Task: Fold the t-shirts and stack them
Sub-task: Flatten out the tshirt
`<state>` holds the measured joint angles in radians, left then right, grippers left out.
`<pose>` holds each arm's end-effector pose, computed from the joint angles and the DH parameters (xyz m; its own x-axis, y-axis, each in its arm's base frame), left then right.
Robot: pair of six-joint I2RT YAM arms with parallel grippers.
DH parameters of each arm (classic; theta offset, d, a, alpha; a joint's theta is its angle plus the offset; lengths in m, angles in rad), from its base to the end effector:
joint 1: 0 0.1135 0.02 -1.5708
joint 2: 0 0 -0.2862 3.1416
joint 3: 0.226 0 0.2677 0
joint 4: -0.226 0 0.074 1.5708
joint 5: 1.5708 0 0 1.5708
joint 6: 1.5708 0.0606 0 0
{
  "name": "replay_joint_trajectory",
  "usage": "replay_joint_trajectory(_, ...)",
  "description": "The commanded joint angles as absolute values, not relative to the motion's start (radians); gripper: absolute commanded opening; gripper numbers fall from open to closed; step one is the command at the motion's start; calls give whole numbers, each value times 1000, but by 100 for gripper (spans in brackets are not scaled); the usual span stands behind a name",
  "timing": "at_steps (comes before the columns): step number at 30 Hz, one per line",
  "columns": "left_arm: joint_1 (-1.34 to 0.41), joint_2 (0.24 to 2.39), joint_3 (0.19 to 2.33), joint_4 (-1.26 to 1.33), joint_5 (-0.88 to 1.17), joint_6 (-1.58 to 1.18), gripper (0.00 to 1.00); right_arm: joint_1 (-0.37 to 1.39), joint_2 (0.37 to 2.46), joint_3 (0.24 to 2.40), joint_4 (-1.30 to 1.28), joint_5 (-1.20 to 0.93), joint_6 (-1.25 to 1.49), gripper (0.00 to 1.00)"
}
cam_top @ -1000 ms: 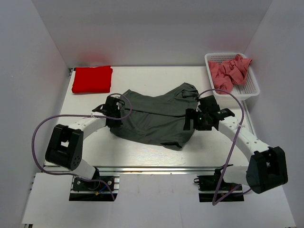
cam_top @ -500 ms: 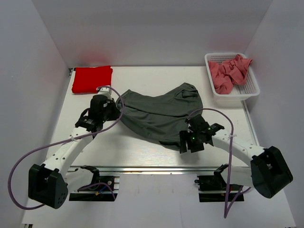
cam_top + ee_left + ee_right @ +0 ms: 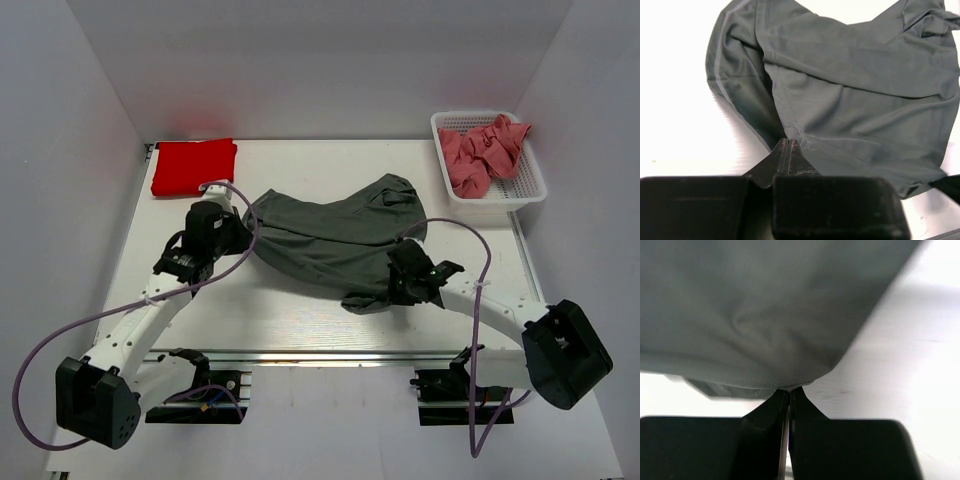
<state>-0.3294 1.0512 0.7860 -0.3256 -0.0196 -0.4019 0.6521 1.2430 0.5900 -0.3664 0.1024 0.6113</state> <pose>0.2437 -0.0821 0.2765 -0.6056 -0.2063 -0.7686 0.0773 0.9460 -0.3148 0.1960 0.1419 0.1592 -0.8764 0.0491 -0.4790 -0.0709 0.9708 0.2294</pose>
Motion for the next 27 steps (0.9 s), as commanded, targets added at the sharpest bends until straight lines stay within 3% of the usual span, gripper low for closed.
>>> replay_joint_trajectory(1,-331,990,845,-316,-61,-410,0,647,1209,699,-503,406,664,0)
replay_joint_trajectory(6,-331,979,985,-287,-121,-410,0,643,1121,882,-597,677,611,0)
replay_joint_trajectory(10,-331,979,1097,-215,-153,-367,0,643,1089,1053,-575,836,401,0)
replay_joint_trajectory(18,-341,1057,1406,-199,-143,-252,0,647,1071,1409,-424,870,-130,0)
replay_joint_trajectory(25,-341,1011,1523,-228,-155,-187,0,647,1003,1624,-425,566,-475,0)
replay_joint_trajectory(27,-341,977,1532,-238,-155,-178,0,646,982,1670,-536,340,-592,0)
